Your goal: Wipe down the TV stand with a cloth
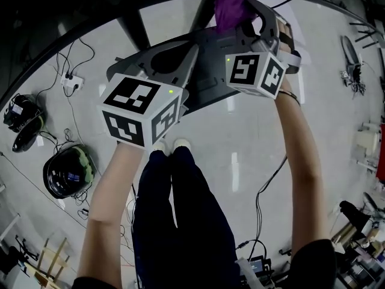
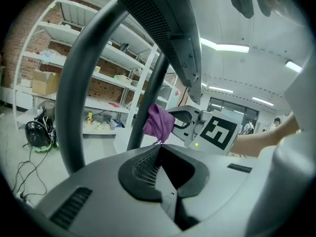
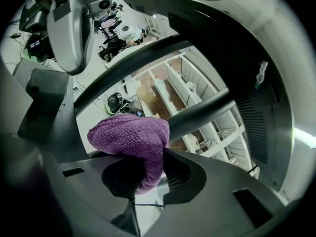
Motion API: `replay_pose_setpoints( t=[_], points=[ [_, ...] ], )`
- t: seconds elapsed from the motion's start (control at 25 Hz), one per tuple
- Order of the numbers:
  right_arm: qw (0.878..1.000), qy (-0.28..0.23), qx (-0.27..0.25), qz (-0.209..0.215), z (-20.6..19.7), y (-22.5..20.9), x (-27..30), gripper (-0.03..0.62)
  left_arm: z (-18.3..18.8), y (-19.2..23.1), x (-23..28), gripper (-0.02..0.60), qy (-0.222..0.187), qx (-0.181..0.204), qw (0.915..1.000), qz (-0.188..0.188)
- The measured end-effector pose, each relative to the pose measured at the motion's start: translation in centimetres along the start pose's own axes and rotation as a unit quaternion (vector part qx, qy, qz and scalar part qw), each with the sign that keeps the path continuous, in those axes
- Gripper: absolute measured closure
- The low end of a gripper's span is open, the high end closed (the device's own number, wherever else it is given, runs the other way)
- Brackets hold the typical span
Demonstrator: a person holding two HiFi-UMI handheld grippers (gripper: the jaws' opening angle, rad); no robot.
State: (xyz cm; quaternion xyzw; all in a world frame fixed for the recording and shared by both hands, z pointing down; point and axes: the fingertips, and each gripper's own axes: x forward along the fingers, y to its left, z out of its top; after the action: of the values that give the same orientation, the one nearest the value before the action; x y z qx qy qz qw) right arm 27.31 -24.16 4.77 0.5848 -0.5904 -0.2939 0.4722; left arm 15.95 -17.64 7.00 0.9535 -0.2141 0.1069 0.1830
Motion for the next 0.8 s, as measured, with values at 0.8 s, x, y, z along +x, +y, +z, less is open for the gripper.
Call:
replay_pose_setpoints(
  t=[0.8],
  points=[
    [0.999,-0.002,0.008,-0.041,1.6,-1.5,2.6,0.496,-0.9,2.2,-1.1,0.575,0.010,-0.007,0.9999,0.011]
  ],
)
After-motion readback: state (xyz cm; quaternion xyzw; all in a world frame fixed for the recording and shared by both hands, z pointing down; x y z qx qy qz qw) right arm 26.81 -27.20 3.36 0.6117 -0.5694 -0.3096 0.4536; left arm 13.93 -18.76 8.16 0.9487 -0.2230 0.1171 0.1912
